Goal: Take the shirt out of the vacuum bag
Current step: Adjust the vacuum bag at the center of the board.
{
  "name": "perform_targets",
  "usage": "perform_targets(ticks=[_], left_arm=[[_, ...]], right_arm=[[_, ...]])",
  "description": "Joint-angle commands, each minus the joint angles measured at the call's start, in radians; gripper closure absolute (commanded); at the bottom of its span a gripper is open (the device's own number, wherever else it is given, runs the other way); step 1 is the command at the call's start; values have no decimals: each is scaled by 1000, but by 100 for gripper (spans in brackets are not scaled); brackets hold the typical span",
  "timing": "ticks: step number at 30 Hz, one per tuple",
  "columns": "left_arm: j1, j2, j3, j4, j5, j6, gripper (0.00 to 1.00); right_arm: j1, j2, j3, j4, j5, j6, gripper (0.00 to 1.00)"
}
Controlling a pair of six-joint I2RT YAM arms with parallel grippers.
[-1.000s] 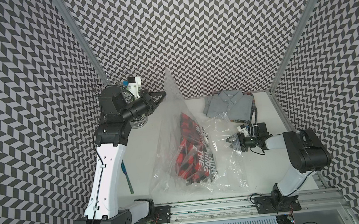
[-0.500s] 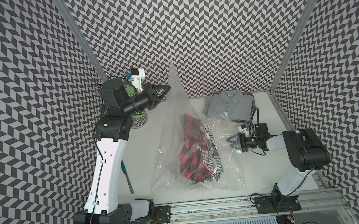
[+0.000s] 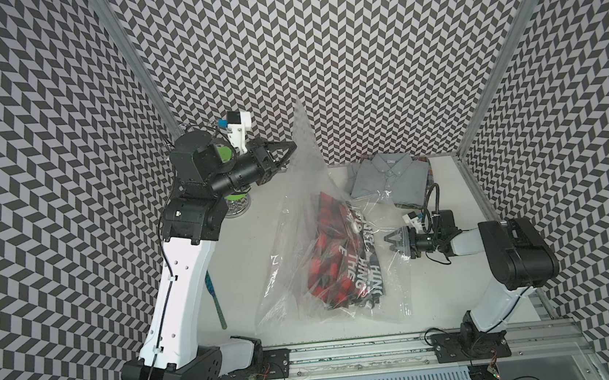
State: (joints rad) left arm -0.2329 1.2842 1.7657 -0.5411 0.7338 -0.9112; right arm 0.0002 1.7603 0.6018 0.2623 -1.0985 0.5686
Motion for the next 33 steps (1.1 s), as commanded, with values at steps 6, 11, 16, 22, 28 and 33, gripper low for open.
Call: perform_targets(ticks=[6,11,16,22,28,33], left_arm=[[61,-166,-208,-116,-63,92,100],[137,-220,-325,-249,-98,185,100],[210,-225,-414,-318,-161,271,100],[240,-204,-463,-384,-264,363,100],[237,-224,-608,-364,-330,365,96],[234,-223,-658,-352,-365,359,68]], right_arm=[[-7,-33,-18,-70,23,-73,22],[-7,-37,-19,-87,29,-80,23],[-5,-39,-16,-90,25,-80,23],[0,-48,-23,-87,20,-75,23],[11,-64,-25,-90,20,-70,24],[26,-107,-25,-106,27,-50,25]])
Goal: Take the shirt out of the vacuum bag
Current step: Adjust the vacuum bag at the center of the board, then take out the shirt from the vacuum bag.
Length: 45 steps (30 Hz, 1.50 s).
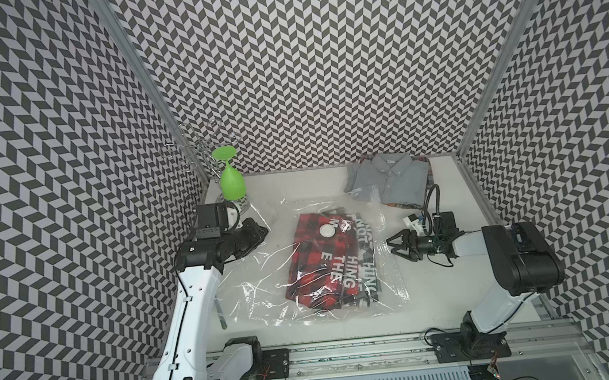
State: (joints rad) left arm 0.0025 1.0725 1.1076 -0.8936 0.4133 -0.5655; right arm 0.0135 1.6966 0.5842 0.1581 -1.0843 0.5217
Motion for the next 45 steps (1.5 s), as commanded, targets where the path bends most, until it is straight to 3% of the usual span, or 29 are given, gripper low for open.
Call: perform_targets(ticks=[1,5,7,8,14,20,24,30,34,45], left_arm=[[-1,-12,5,-4,-48,12,60],[-17,-28,37,-41,-82,-3,40],[-25,-46,50,-73,-102,-11,17],[-32,-59,59,-92,-113,-18,15],[-74,-137,135,-204,-169,-73,13],[-92,-183,308,-247,-169,-105,14],[-97,-169,348,-228,-116,-91,24],[-140,-233,124,-44,-35,-139,61],[-190,-241,10,23,-41,-147,76],[-249,-209,-284,207,-30,-152,86]], right_arm=[[14,-62,-4,-20,23,0,26],[15,-145,33,-98,48,10,26],[16,-182,53,-138,57,15,27],[17,-199,60,-153,58,17,27],[38,-247,74,-192,37,21,30],[55,-216,57,-139,26,32,38],[58,-178,55,-111,12,25,43],[60,-144,40,-74,12,22,49],[78,-111,44,-16,-14,44,54],[177,-30,101,119,4,127,55]])
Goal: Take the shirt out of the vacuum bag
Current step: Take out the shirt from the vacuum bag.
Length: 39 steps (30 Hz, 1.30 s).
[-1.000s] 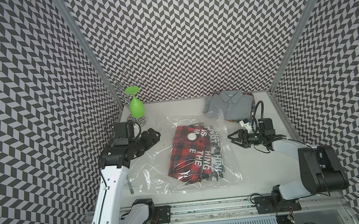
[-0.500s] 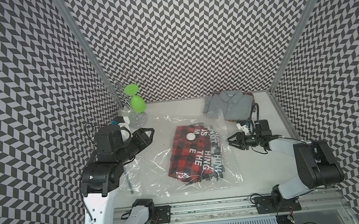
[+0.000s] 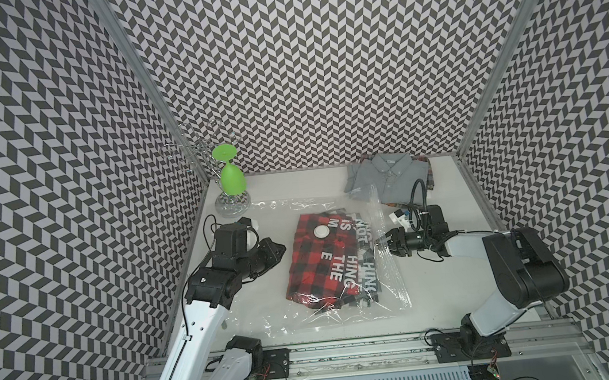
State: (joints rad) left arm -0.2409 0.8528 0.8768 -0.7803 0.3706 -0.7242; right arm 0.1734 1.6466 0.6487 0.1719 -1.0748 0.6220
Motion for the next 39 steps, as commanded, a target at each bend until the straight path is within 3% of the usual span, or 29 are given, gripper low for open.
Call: perform_targets(ticks=[1,14,28,39], left_arm=[[-6,19,-82,117,11,8,87],[-5,152,-307,313,29,49,94],[-4,282,-320,368,22,48,98],[-4,354,-346,408,37,70,99]], right_arm=[[26,27,46,115,-5,35,55],[76,158,161,184,8,88,55],[113,312,303,146,85,76,54],[142,396,428,43,129,-3,47]])
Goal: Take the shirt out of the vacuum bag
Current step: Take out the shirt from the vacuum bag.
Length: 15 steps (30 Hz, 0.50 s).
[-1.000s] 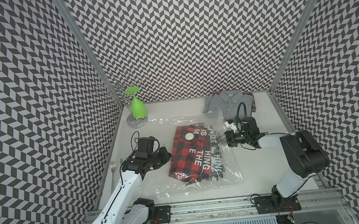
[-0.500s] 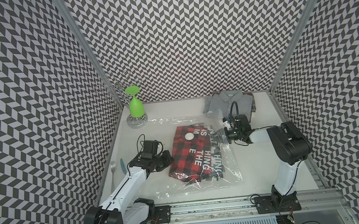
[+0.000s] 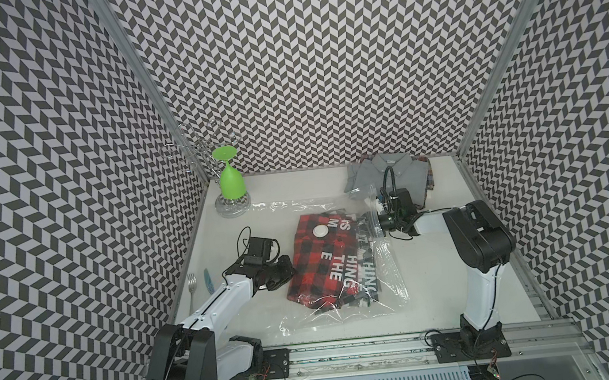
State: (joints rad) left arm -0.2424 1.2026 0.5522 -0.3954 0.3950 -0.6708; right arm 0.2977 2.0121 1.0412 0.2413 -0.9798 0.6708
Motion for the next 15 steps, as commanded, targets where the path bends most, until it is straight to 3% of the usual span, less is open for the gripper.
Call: perform_targets(ticks=[1,6,15], left_arm=[[-3,6,-24,25,16,15,99],[-2,15,-31,33,19,17,99],[-6,27,-31,39,25,22,100]], right_arm=[[17,38,39,-30,35,-57,46],[30,65,45,30,7,-42,38],[75,77,52,62,-37,-60,34]])
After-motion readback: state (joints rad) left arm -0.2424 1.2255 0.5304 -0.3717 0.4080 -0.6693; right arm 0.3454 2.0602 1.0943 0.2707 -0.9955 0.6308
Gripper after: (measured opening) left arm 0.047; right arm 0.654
